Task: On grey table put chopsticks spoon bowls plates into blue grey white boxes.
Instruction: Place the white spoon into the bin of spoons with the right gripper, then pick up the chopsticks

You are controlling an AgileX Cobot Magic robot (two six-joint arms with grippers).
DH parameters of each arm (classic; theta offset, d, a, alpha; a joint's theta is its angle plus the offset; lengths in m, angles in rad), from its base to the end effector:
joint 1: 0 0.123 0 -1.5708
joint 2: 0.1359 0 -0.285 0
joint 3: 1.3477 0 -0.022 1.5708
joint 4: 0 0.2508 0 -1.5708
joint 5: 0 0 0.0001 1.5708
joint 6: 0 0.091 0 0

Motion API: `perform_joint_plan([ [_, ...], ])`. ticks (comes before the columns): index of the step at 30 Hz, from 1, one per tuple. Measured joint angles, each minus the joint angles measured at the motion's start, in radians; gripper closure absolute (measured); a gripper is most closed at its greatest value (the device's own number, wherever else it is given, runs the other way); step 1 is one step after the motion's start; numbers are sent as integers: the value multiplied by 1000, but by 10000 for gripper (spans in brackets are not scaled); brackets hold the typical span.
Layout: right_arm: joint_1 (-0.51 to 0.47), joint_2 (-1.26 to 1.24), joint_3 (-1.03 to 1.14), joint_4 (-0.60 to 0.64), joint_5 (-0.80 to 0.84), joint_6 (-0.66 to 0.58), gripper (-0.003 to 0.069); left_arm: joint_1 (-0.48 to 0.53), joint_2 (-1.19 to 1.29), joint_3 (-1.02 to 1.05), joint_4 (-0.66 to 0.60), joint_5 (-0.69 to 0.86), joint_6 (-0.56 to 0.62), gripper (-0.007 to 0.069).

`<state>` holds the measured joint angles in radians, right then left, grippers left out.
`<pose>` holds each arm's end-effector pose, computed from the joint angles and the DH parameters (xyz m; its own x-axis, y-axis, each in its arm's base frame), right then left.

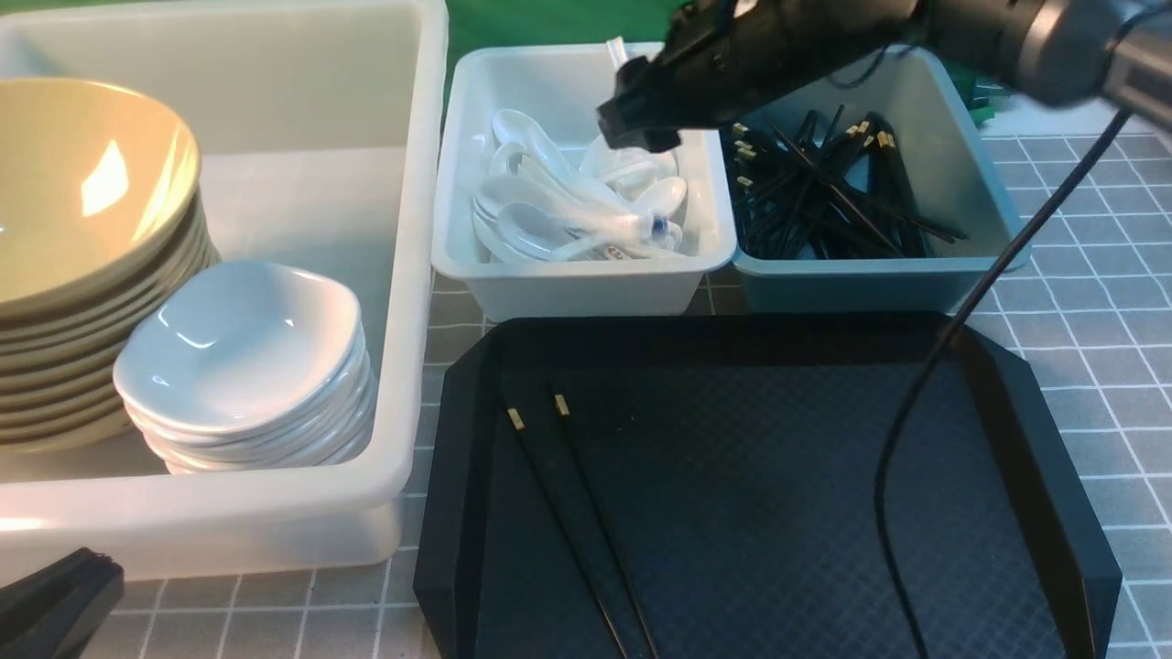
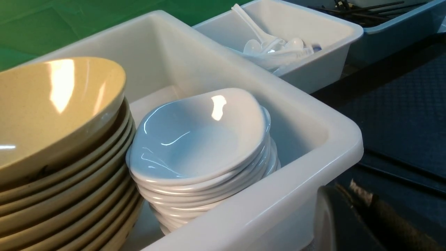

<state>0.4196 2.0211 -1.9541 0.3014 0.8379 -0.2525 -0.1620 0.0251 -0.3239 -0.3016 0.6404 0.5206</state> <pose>0.4211 0.2099 0.3241 -0.6255 -0.3297 -0.7072 -0.5688 0.8131 0.1241 0.0269 -0.0208 0.2628 -0.1290 0.2929 -0.9474 0.3787 0.8975 0.2260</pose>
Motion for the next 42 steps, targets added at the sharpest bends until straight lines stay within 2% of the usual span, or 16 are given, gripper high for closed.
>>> perform_joint_plan([
  [4,-7,-82,-11,-12,167,21,221,0,0,0,-51,0,-6,633],
  [7,-7,-168,40,-49,229,21,267,0,9,-1,-163,4,-11,633],
  [8,-7,-242,109,-102,239,28,319,0,42,-16,-266,30,1,633],
  [9,-7,-252,119,-102,239,29,319,0,55,-19,-293,41,2,633],
  [11,-7,-383,274,-176,221,48,398,0,148,-63,-419,131,25,633],
  [14,-9,-542,487,-210,174,54,482,0,355,-135,-559,306,52,633],
  [16,-9,-657,648,-231,136,50,518,0,517,-185,-617,397,79,633],
  [20,-9,-791,849,-273,108,51,544,-1,696,-252,-641,431,130,633],
  [23,-9,-901,1025,-348,99,101,547,-52,833,-300,-610,402,123,633],
  [25,-9,-925,1064,-369,97,119,547,-84,868,-311,-593,396,102,633],
  [29,-9,-1006,1203,-438,44,202,546,-335,1033,-370,-419,291,-141,633],
  [31,-9,-1017,1231,-443,19,212,545,-421,1090,-397,-337,245,-238,633],
  [34,-9,-1026,1273,-447,-48,236,544,-577,1190,-475,-152,166,-477,631],
  [39,-9,-1026,1284,-448,-120,296,540,-668,1352,-604,89,153,-805,593],
  [42,-9,-1027,1284,-448,-121,321,537,-675,1442,-688,177,180,-928,517],
])
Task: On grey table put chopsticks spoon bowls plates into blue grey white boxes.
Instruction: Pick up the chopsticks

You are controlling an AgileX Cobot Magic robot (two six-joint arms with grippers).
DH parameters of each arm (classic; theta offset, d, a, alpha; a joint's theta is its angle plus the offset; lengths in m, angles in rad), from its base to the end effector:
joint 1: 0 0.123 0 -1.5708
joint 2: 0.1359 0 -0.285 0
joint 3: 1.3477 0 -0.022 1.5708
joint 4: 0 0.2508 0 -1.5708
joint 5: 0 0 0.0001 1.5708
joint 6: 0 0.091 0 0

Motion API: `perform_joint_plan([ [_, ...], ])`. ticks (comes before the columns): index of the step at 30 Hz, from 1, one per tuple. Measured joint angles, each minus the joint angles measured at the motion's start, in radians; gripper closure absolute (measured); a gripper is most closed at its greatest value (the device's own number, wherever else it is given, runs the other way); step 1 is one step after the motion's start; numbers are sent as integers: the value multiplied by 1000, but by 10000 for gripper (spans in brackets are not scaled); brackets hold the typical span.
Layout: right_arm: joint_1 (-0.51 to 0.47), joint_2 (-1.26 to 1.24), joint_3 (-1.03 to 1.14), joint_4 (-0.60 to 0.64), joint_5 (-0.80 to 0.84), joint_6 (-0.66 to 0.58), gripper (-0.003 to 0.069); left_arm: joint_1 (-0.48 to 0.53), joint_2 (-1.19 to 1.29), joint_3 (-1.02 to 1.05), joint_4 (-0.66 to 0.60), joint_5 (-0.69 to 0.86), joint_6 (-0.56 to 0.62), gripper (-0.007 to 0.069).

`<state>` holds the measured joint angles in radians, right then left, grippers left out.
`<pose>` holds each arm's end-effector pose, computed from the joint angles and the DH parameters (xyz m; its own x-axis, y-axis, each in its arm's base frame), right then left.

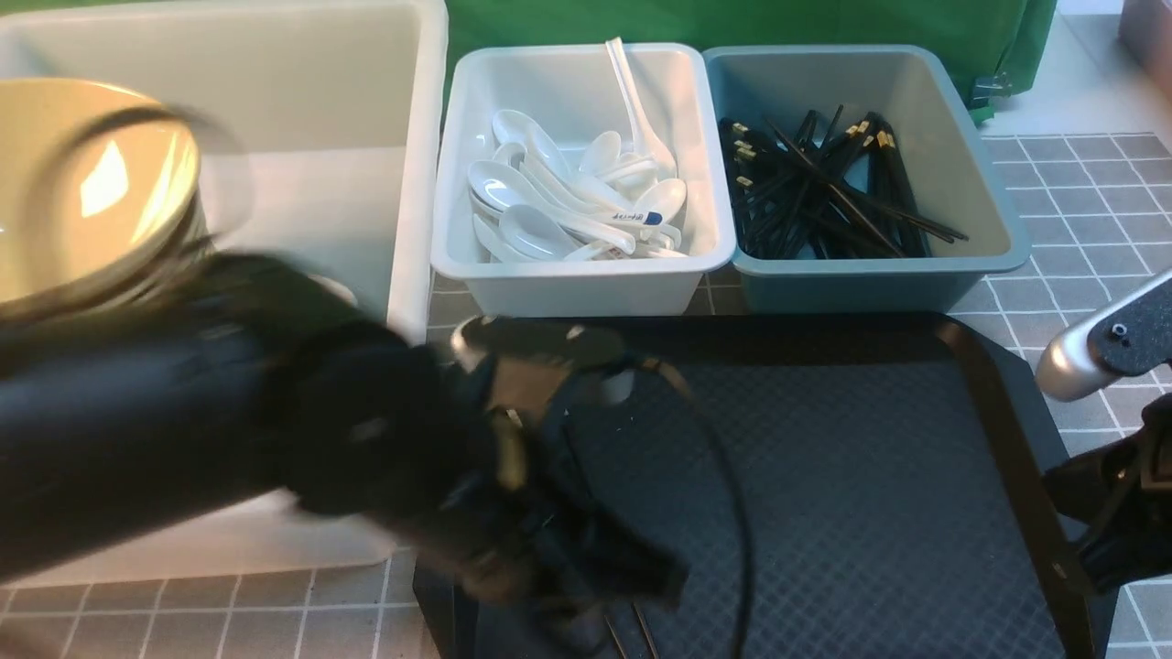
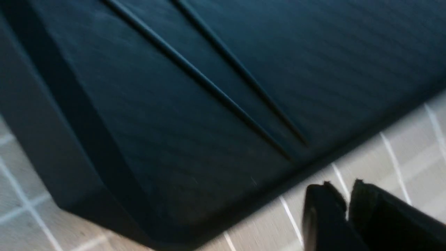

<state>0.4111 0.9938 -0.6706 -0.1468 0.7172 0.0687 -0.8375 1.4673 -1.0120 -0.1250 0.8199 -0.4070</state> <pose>0.1686 0.0639 0.2698 -0.7292 -0.3638 -0.5796 -0.3775 0.9203 -0.1027 0.1847 -0.2175 0.2542 -0.9070 0.3032 -0.2924 0.3791 0.8902 -0.2527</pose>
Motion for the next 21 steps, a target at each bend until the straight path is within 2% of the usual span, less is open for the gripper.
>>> perform_joint_plan([
  [3,0,-4,0,1,3,20,533,-1,96,-78,66,20,-81,403],
  [7,0,-5,0,10,6,27,527,-1,217,-163,107,30,-159,215],
  [8,0,-5,0,11,7,27,527,-1,228,-169,107,30,-160,207],
  [11,0,-5,0,24,10,36,527,-1,310,-215,111,30,-172,97],
  [15,0,-5,0,27,10,40,524,-1,380,-253,116,36,-175,35],
  [21,0,-5,0,33,10,40,517,-1,436,-260,144,79,-176,30],
])
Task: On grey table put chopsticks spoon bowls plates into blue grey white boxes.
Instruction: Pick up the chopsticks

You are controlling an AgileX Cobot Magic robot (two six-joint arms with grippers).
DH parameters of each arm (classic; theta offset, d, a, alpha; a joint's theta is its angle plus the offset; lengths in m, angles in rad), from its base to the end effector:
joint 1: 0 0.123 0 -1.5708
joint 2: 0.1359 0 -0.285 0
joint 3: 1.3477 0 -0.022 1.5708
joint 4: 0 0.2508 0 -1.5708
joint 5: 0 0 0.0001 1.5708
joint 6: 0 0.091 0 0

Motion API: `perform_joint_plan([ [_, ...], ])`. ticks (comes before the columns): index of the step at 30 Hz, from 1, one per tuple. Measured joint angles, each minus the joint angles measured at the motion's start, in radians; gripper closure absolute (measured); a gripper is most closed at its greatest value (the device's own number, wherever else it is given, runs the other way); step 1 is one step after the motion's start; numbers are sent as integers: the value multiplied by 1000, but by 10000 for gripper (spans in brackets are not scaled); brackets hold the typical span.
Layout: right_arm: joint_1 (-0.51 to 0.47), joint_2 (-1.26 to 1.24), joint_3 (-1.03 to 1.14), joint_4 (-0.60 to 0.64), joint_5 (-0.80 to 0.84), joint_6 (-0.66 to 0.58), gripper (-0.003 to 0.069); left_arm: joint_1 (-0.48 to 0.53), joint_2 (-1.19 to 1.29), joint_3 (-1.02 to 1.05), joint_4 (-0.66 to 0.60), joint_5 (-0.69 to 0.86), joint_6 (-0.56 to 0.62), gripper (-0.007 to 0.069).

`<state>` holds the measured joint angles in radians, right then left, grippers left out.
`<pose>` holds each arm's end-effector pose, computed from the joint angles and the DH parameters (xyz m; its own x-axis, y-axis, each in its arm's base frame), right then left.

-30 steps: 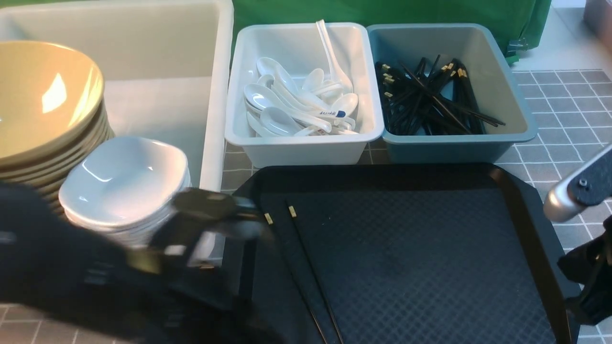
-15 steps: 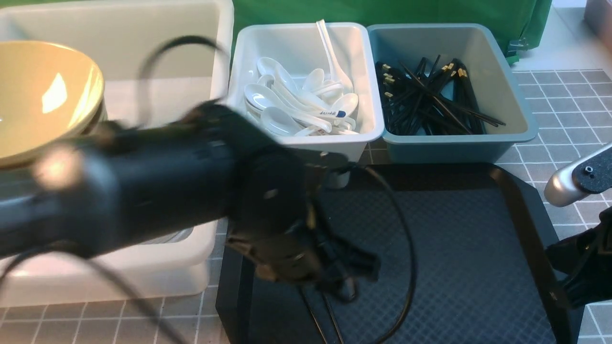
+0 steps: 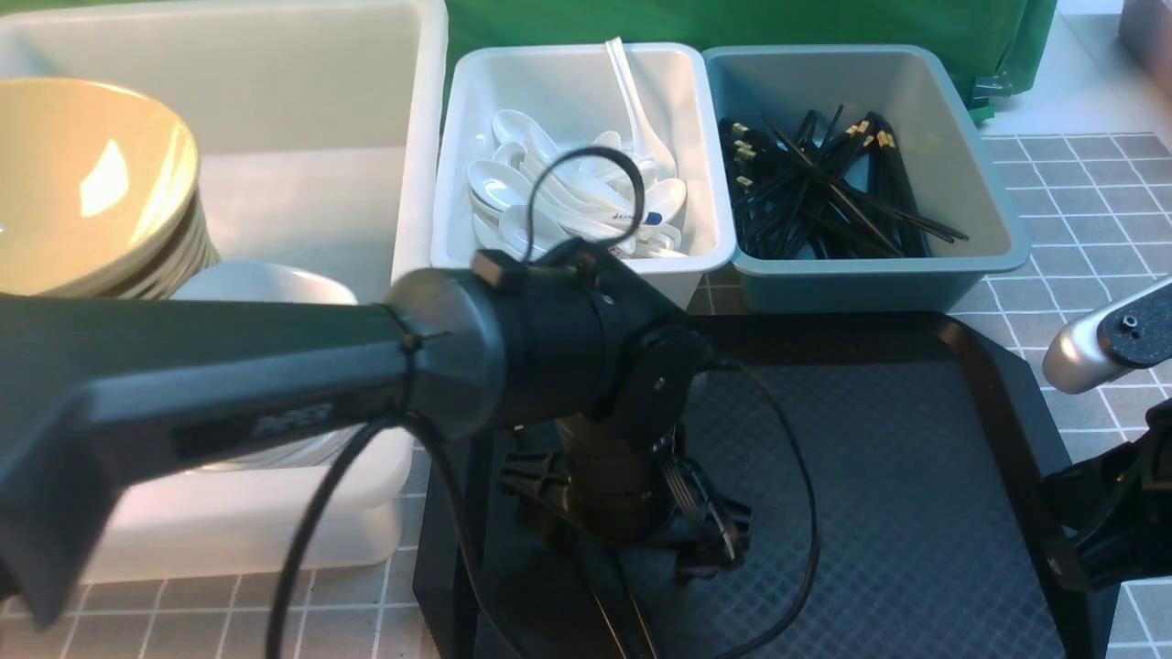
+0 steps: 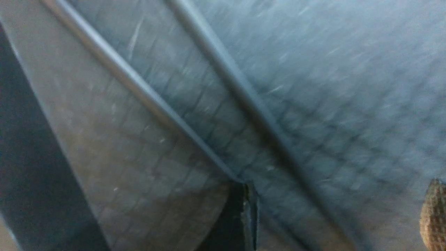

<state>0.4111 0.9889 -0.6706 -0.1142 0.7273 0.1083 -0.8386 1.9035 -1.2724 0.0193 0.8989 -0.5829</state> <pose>0.1664 0.0650 0.2700 -0.7564 -0.3049 -0.5787 -0.3412 0.9387 -0.0487 0.2459 -0.2715 0.1761 -0.9590 0.2587 -0.1156 0.2663 0.9622 -0.0564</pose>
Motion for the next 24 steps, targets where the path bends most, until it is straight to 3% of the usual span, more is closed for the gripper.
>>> perform_joint_plan([
  [18,0,-2,0,5,2,0,506,0,47,-21,78,73,-32,34],
  [24,0,-2,0,9,3,0,503,0,55,-27,79,45,75,88],
])
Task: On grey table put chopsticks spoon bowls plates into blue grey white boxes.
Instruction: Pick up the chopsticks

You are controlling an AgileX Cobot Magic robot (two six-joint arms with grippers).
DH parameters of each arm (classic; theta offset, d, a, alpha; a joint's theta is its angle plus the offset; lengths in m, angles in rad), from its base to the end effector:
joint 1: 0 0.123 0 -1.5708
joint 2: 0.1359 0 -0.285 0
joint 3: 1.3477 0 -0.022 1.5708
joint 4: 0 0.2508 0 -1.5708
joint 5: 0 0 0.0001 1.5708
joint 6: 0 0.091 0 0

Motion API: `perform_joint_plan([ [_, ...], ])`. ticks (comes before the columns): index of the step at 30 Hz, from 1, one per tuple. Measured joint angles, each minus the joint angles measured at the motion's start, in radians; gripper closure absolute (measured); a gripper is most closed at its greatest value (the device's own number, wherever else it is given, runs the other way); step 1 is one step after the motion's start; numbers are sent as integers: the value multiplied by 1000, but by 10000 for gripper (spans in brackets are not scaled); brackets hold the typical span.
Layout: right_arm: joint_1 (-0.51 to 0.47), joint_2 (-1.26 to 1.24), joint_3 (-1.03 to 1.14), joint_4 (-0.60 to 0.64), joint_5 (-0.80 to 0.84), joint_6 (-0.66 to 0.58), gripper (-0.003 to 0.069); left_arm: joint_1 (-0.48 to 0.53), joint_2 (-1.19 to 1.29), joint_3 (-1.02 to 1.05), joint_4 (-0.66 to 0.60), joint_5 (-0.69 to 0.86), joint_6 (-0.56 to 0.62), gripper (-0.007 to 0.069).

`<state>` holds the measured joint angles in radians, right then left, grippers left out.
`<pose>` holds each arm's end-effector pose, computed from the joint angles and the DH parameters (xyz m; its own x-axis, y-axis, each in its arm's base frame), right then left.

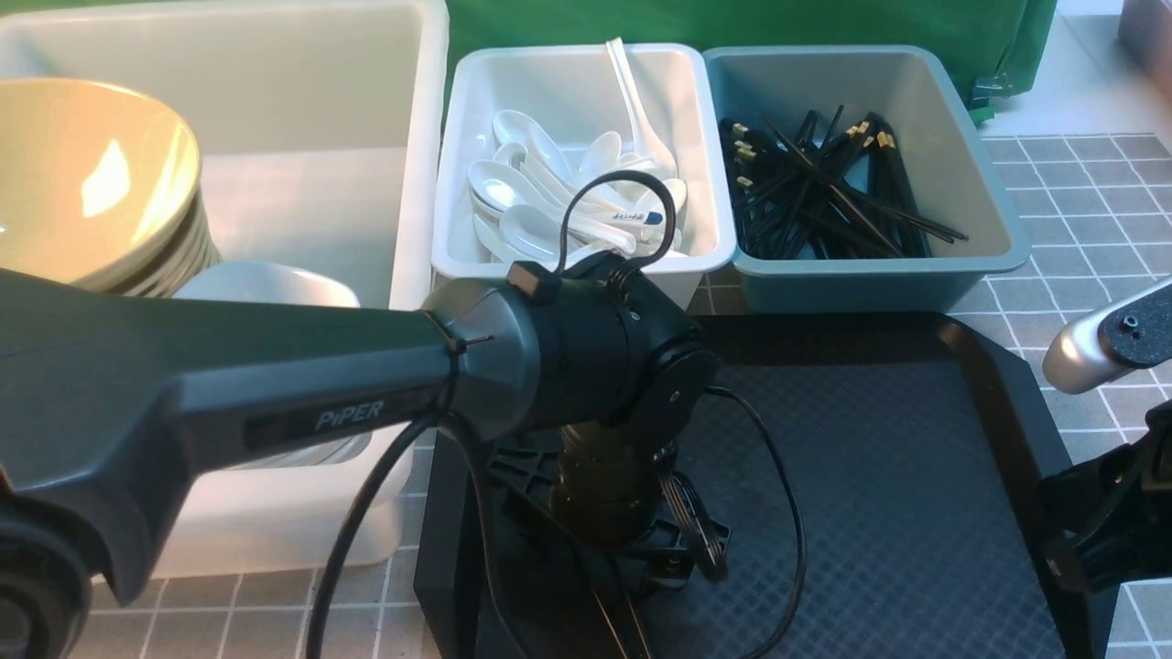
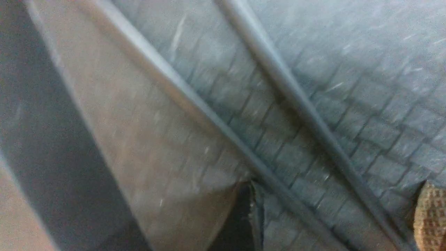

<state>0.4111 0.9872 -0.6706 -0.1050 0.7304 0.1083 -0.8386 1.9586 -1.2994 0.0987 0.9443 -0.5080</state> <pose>0.1658 0.0653 0.2700 -0.7599 -0.2987 -0.5774 -0.3391 0.9399 -0.0399 0.2530 -0.2706 0.1620 -0.9221 0.3773 -0.0858 0.3745 0.9260 0.0471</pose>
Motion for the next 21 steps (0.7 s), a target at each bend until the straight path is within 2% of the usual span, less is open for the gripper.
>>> perform_joint_plan([
  [3,0,0,0,1,0,0,500,0,0,0,-1,-37,76,157],
  [5,0,0,0,1,0,0,498,0,2,0,-3,-75,129,242],
  [6,0,0,0,2,0,0,498,0,2,0,-3,-82,133,251],
  [11,0,-6,0,3,0,0,495,-3,7,0,-6,-144,190,514],
  [13,0,-9,0,3,0,0,493,-3,7,-1,0,-152,195,582],
  [21,0,-10,0,3,0,0,491,-3,-5,0,13,-149,231,599],
])
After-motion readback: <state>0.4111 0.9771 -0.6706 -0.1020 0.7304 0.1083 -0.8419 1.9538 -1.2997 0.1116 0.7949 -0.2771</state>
